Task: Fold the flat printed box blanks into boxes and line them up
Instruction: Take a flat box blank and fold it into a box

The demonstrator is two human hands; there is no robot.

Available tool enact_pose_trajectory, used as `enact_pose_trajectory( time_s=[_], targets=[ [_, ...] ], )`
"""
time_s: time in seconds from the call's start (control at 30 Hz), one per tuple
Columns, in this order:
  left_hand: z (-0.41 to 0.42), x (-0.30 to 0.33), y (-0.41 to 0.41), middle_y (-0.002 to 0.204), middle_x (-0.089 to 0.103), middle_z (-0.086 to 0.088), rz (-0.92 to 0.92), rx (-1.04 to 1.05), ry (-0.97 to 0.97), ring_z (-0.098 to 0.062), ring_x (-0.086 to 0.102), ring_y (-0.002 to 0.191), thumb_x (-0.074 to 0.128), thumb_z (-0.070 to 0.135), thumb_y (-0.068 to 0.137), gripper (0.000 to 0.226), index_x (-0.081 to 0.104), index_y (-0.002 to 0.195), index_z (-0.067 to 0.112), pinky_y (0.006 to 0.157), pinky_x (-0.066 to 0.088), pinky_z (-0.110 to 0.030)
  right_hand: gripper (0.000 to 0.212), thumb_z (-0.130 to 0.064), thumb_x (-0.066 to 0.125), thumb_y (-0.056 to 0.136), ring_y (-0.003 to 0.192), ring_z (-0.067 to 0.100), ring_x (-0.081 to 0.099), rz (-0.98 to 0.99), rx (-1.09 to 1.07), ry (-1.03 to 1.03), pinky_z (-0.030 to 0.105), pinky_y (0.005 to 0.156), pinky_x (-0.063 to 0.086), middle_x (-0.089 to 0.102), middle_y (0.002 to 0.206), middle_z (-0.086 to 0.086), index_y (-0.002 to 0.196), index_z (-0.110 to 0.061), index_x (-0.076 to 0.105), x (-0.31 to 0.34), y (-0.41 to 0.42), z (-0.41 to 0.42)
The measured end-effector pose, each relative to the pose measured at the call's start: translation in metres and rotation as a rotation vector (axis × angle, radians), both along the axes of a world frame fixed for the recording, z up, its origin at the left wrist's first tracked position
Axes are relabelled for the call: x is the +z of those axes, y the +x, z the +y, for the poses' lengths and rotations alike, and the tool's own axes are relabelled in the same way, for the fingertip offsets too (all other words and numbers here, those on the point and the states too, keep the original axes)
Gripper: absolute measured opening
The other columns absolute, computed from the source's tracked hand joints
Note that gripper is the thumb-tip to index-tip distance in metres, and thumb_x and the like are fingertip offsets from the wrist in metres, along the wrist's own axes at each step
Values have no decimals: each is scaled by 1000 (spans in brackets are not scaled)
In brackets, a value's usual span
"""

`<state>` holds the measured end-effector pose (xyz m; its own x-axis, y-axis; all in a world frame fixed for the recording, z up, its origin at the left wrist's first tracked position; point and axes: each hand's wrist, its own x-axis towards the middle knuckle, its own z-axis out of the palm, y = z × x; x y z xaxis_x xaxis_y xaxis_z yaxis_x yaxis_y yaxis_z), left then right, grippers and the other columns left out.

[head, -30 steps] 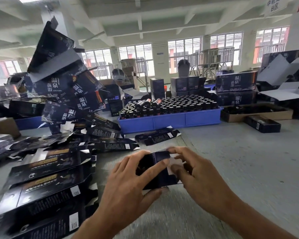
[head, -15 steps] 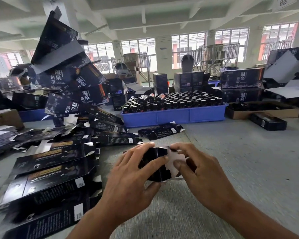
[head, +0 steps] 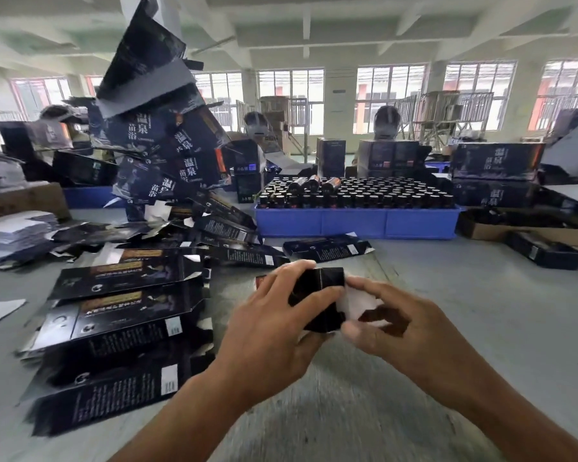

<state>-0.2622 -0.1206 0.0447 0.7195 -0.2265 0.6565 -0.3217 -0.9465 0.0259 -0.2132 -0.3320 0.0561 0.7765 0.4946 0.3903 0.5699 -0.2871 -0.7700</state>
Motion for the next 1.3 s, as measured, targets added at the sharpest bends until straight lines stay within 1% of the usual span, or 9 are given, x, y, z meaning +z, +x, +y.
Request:
enact_pose_trajectory(
  time_s=[0.07, 0.13, 0.3, 0.5, 0.67, 0.87, 1.03, 1.17, 1.3],
  targets=[
    [1, -1, 0, 146, 44, -2, -4, 8, -20, -23, 51, 129, 61, 49, 88, 52, 50, 138, 39, 83, 59, -40, 69, -45, 83, 74, 100, -1, 68, 40, 30, -31, 25, 84, 58, 69, 110, -23, 136, -53, 52, 0, -1, -2],
    [0, -1, -1, 146, 44, -1, -10, 1, -14, -22, 50, 129, 61, 50, 88, 53, 50, 138, 40, 83, 56, -37, 58, -31, 82, 81, 91, -1, 70, -14, -39, 8, 25, 81, 59, 73, 98, -20, 129, -52, 58, -1, -1, 0],
    [-9, 0, -2, 144, 46, -2, -22, -25, 42, -22, 53, 125, 55, 52, 90, 49, 50, 137, 41, 78, 56, -34, 32, -24, 81, 81, 77, 2, 70, -126, -152, 139, 16, 68, 54, 70, 91, -25, 102, -45, 67, -7, -5, 3],
    [-7, 1, -2, 143, 49, -9, -52, 19, 93, -30, 55, 125, 61, 49, 88, 49, 52, 135, 39, 73, 62, -44, 47, -27, 80, 83, 90, -4, 67, -143, -198, 169, 20, 72, 58, 68, 100, -25, 111, -51, 51, -7, -8, 11],
    [-9, 0, -1, 143, 50, -10, -105, 13, 6, -32, 56, 125, 65, 48, 86, 54, 48, 136, 36, 76, 62, -47, 35, -24, 75, 88, 92, -7, 67, -137, -153, 139, 12, 73, 54, 67, 103, -32, 106, -50, 61, -10, -10, 12],
    [-12, -2, -2, 146, 48, 5, -86, 16, -96, -15, 48, 130, 67, 53, 80, 89, 26, 155, 27, 89, 45, -27, 14, -30, 66, 94, 90, -3, 68, -51, -121, 225, 11, 72, 53, 70, 98, -27, 100, -42, 69, -12, -7, 13],
    [-20, -3, -4, 144, 42, 11, -80, 2, -114, -7, 44, 128, 53, 59, 82, 86, 27, 156, 22, 96, 27, -10, 17, -35, 75, 85, 82, 1, 71, 123, -146, 278, 16, 64, 56, 73, 93, -21, 101, -33, 72, -9, -1, 10],
    [-23, -5, -4, 145, 41, 13, -92, -27, -128, -9, 44, 132, 52, 57, 81, 82, 32, 153, 23, 99, 34, -17, 7, -23, 80, 82, 71, 2, 71, 126, -161, 330, 12, 61, 51, 76, 79, -12, 88, -26, 78, -8, 0, 9],
    [-24, -4, -5, 145, 39, 14, -95, -34, -117, -9, 42, 133, 53, 56, 80, 82, 32, 153, 24, 102, 23, -11, 8, -16, 81, 81, 63, 0, 68, 112, -190, 349, 10, 58, 48, 75, 73, -10, 84, -23, 77, -6, -1, 8]
  ],
)
